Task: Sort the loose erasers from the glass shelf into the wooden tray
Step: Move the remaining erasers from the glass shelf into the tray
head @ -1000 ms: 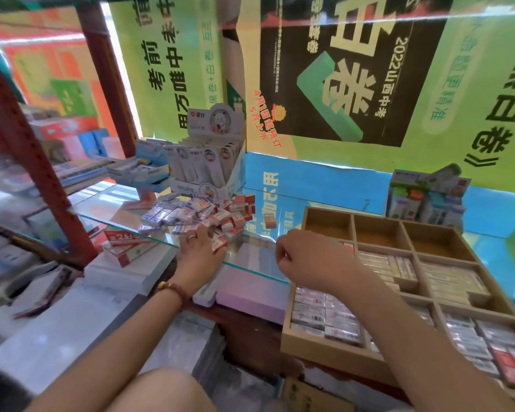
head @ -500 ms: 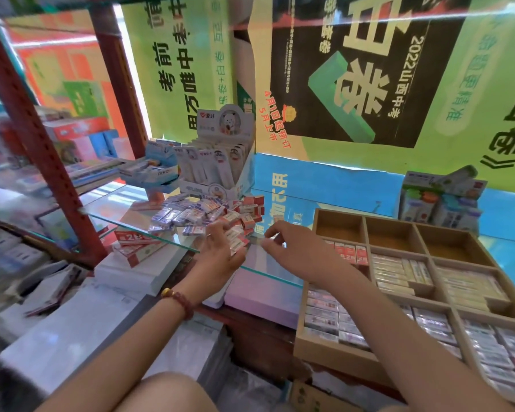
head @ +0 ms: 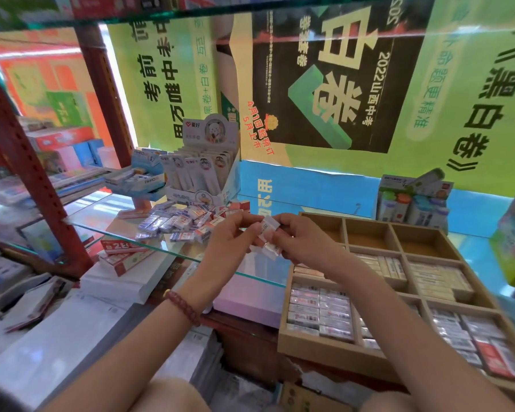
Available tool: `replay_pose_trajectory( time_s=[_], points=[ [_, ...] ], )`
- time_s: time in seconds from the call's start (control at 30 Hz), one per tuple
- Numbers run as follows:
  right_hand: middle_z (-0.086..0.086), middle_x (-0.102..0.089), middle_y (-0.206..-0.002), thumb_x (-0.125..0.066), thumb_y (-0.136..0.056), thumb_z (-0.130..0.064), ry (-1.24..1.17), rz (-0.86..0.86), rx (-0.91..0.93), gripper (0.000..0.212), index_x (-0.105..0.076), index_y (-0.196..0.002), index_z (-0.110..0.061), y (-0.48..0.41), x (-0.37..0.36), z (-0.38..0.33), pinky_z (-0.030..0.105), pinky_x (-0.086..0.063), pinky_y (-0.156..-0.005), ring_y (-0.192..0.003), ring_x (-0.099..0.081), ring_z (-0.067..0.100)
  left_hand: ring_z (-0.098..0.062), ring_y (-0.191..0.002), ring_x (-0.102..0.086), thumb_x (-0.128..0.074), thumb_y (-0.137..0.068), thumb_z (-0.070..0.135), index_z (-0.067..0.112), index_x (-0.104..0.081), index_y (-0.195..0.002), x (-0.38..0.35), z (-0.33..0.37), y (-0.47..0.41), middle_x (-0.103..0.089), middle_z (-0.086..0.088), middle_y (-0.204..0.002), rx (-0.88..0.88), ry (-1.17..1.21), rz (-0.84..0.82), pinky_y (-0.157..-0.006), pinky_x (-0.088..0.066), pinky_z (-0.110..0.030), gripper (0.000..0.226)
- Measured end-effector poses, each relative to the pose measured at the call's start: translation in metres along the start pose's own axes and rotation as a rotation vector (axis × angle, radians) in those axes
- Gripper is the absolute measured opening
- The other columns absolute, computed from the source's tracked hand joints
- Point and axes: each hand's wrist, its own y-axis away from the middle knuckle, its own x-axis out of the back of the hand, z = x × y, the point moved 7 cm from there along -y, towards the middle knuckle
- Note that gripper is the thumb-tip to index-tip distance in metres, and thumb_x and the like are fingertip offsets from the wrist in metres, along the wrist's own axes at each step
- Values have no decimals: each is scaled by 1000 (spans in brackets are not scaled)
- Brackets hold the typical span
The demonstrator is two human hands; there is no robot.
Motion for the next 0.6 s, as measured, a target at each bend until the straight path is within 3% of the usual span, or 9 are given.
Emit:
replay_pose_trajectory(
  time_s=[0.07,0.13,0.23,0.33,0.43,0.5,0.6],
  points=[
    [-2,-51,-67,-49,-98,-18,-27,-56,-32,8,-55,-100,-14,6,0,4,12,-36,-45,-51,-42,4,0,-57,-59,-54,-91,2,18,-63,-92,-4,0,1,-65,1,-79,1,-23,-8,-58,-48,-14,19],
    [-2,-49,-63,-39,-102,-11,-232,-171,-93,16,-54,-96,-14,14,-5,10,16,-36,-48,-51,-42,5,-3,-61,-60,-53,-92,1,14,-63,-103,-7,-4,1,-66,-5,-87,42,-14,-14,-61,-52,-16,21],
    [3,-51,-66,-29,-100,6,-499,-275,-124,28,-53,-108,-7,22,-6,12,20,-40,-53,-54,-46,7,-1,-66,-61,-50,-94,2,9,-63,-114,-8,-12,3,-68,-3,-86,121,73,2,-61,-52,-16,24],
    [10,-53,-76,-27,-96,14,-628,-237,-137,33,-51,-109,-4,25,3,14,21,-48,-55,-60,-50,11,3,-61,-60,-45,-96,2,10,-61,-117,-13,-14,6,-65,1,-81,180,160,-3,-64,-54,-16,27],
    [13,-53,-80,-34,-97,11,-672,-141,-170,24,-49,-104,-5,27,10,19,24,-56,-61,-64,-54,14,-11,-77,-64,-41,-97,1,14,-57,-121,-26,-12,10,-61,-11,-98,212,208,-80,-72,-57,-22,31],
    [12,-55,-79,-41,-97,6,-695,-94,-171,16,-51,-101,-6,28,14,21,25,-58,-63,-64,-56,14,-19,-84,-65,-40,-98,-1,17,-58,-113,-34,-9,13,-58,-16,-104,223,243,-118,-73,-57,-23,30],
    [7,-56,-78,-51,-95,-1,-736,-3,-174,11,-56,-98,-10,29,24,25,22,-54,-62,-61,-53,10,-17,-79,-69,-43,-96,-1,13,-54,-106,-37,-9,14,-58,-14,-104,272,361,-91,-70,-58,-23,20]
  ],
)
